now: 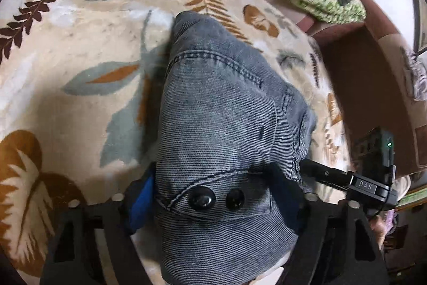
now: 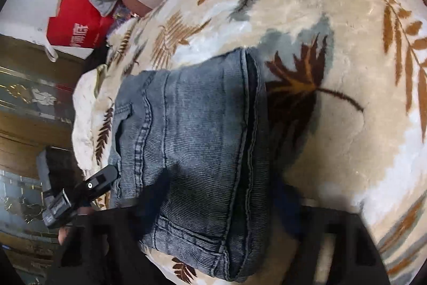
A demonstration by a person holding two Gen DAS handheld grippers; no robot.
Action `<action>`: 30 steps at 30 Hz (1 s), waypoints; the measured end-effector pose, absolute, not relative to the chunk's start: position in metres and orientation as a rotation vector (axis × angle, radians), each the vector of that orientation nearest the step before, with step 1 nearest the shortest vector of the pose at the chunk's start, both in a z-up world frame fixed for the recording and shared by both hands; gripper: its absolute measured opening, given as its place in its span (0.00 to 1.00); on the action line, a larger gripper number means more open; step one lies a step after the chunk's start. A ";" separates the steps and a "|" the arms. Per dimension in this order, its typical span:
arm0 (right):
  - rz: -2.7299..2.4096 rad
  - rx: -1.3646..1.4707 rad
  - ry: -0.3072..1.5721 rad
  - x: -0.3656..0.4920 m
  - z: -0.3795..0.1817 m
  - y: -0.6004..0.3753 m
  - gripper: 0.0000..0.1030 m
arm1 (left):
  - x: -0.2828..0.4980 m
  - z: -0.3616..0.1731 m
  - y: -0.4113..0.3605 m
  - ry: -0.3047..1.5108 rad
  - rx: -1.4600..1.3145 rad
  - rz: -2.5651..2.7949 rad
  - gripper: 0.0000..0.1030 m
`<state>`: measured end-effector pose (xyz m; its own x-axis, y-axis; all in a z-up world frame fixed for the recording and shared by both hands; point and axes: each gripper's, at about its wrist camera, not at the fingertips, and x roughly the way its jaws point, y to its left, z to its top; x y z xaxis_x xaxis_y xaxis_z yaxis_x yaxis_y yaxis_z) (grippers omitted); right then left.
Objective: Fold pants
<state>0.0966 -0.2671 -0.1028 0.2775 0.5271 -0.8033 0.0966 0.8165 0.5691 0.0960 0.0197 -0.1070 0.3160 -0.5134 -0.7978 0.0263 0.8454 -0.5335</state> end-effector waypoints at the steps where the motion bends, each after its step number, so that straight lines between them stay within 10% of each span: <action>1: 0.307 0.581 1.281 0.098 -0.105 -0.267 0.47 | 0.097 -0.108 0.020 1.214 -0.476 -0.370 0.67; 9: 0.292 0.348 1.230 0.093 -0.077 -0.229 0.21 | 0.086 -0.085 0.007 1.174 -0.306 -0.340 0.26; 21: 0.335 0.290 0.985 0.116 0.032 -0.219 0.11 | 0.104 0.012 0.003 0.896 -0.153 -0.351 0.25; 30: 0.306 0.281 1.042 0.179 -0.018 -0.202 0.11 | 0.164 -0.056 0.008 1.009 -0.233 -0.288 0.29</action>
<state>0.1789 -0.2016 -0.0180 0.4699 0.3777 -0.7979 -0.1143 0.9223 0.3692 0.1638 0.0083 -0.0563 0.5001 -0.3422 -0.7955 0.1288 0.9378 -0.3224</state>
